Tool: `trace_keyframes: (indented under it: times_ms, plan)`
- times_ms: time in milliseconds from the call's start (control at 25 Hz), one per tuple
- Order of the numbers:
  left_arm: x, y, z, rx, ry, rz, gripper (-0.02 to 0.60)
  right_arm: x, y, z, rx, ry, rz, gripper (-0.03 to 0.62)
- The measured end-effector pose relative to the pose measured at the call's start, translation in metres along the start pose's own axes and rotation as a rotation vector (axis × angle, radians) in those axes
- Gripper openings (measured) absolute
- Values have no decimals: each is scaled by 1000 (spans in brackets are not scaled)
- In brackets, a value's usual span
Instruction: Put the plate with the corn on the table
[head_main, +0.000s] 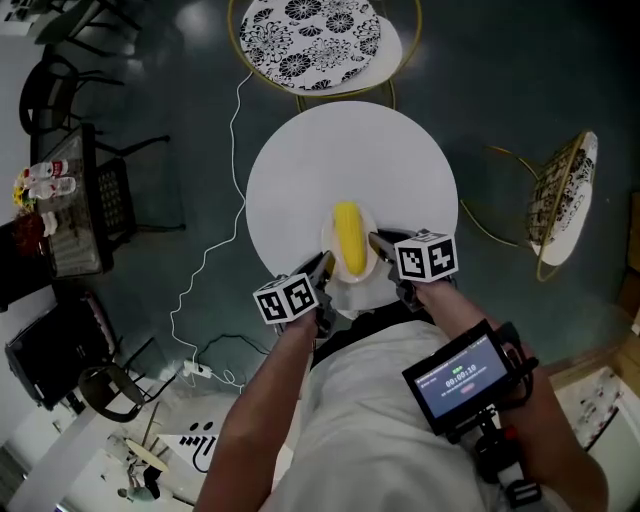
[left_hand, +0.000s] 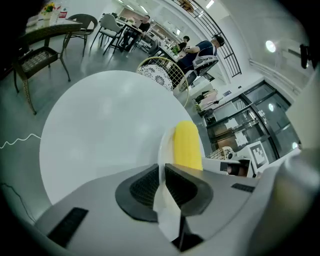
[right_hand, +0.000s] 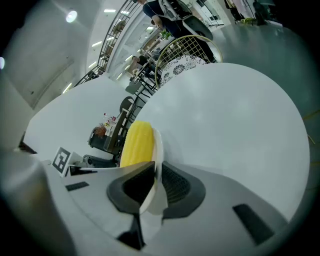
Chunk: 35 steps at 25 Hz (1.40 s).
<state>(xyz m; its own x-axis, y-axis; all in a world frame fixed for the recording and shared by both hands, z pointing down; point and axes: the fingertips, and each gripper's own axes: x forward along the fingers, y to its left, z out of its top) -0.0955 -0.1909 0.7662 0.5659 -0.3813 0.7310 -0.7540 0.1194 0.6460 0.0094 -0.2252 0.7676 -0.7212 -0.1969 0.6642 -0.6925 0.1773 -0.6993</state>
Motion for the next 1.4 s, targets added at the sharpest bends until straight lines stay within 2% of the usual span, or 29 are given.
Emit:
trace_keyframes:
  times_ms: [520, 760, 1400]
  plan:
    - [31, -1, 31, 27, -29, 12, 36, 9, -20, 36, -38, -46, -37, 48]
    - [40, -2, 43, 73, -25, 45, 35, 15, -25, 50, -75, -56, -56, 48]
    - [50, -1, 60, 119, -31, 117, 37, 25, -28, 64, -196, -58, -127, 49]
